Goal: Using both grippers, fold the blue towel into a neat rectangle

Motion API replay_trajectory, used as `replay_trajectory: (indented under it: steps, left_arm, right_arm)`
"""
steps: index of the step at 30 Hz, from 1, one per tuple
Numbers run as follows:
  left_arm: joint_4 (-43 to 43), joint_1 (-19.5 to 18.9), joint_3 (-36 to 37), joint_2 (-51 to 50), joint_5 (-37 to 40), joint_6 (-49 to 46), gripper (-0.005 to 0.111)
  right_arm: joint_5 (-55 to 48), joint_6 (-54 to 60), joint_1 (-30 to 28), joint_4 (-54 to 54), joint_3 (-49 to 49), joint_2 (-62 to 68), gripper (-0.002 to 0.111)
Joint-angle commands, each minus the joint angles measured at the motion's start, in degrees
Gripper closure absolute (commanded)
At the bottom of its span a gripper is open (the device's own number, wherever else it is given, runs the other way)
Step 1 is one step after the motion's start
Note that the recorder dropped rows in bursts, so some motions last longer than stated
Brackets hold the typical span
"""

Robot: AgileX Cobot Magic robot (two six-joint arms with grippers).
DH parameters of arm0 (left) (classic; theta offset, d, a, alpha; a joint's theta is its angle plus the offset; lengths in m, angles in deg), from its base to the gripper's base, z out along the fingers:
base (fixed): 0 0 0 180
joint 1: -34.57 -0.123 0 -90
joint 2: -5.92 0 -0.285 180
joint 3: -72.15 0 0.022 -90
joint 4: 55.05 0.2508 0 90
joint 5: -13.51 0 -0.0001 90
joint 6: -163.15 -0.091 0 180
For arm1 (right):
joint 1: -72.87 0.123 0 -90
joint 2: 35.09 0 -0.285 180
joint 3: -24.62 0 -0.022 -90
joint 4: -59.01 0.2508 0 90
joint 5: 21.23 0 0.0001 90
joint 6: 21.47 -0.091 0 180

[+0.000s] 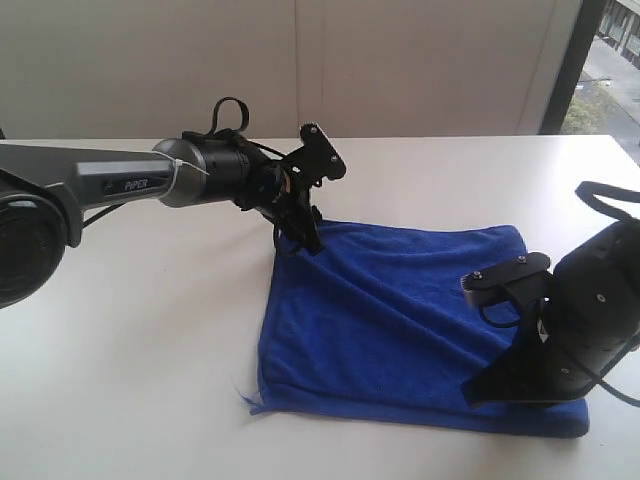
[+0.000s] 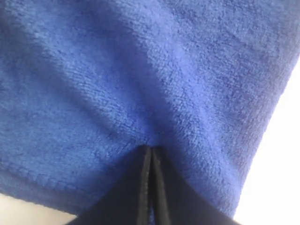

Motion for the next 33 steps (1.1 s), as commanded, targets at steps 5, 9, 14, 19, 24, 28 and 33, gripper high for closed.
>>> replay_trajectory:
  steps: [5,9,14,19,24,28,33]
  left_arm:
    - [3.9,-0.2,0.0,-0.2,2.1,0.5,0.047]
    - [4.7,-0.2,0.0,0.2,2.1,0.4,0.045]
    - [5.1,-0.2,0.0,3.0,1.8,0.5,0.037]
    - [4.8,0.1,0.0,6.7,2.9,0.9,0.037]
    - [4.8,1.0,0.0,9.9,8.9,1.2,0.037]
    - [1.3,1.8,0.0,12.5,16.7,0.9,0.041]
    - [-26.4,2.8,0.1,17.1,35.0,-24.2,0.076]
  right_arm:
    - [-1.2,1.8,-0.3,2.8,-0.9,1.9,0.108]
    - [-0.3,2.2,-0.3,2.8,-0.9,1.6,0.108]
    - [1.7,2.6,-0.3,2.8,-0.9,-0.3,0.108]
    - [2.1,2.6,-0.3,2.8,-0.8,-4.4,0.108]
    - [2.2,2.6,-0.3,2.8,-0.8,-9.6,0.108]
    - [2.2,2.6,-0.3,2.8,0.0,-14.0,0.108]
    - [-5.6,7.3,-1.7,3.0,14.5,-13.7,0.108]
